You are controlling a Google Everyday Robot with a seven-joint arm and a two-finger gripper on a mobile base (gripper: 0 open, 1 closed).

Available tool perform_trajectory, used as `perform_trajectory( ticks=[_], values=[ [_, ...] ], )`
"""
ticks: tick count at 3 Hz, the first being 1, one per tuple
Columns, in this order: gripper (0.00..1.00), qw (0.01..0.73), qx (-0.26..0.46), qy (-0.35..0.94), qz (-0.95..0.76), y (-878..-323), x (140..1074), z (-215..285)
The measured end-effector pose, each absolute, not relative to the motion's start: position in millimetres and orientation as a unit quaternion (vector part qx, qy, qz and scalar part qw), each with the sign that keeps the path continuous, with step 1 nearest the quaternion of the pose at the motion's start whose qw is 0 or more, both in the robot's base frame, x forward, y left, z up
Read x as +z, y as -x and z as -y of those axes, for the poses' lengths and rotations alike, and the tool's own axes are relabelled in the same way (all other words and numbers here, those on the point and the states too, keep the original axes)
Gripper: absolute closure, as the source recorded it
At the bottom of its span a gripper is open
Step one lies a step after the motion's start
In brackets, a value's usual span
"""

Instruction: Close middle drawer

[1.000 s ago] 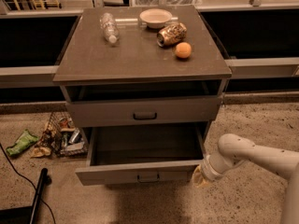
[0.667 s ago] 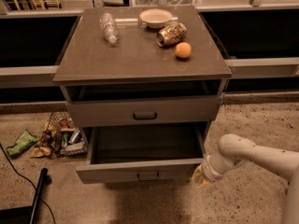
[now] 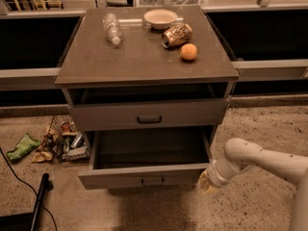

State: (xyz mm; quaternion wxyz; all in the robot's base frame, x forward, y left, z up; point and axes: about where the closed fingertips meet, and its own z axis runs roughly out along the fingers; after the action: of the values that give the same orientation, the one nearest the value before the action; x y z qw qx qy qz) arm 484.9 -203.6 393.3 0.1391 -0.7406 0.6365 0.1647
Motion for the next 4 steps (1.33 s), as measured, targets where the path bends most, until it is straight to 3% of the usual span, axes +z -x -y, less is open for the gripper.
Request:
perform_trajectory(
  ticks=[1,2,3,4],
  values=[
    [0.12,0.139,0.165,0.741,-0.636,-485,393,204],
    [0.00,0.139,0.165,0.741,-0.636,-485,393,204],
    [0.00,0.142,0.165,0.744,-0.632,-489,392,202],
    [0.16,0.155,0.141,0.750,-0.627,-517,389,202]
  ],
)
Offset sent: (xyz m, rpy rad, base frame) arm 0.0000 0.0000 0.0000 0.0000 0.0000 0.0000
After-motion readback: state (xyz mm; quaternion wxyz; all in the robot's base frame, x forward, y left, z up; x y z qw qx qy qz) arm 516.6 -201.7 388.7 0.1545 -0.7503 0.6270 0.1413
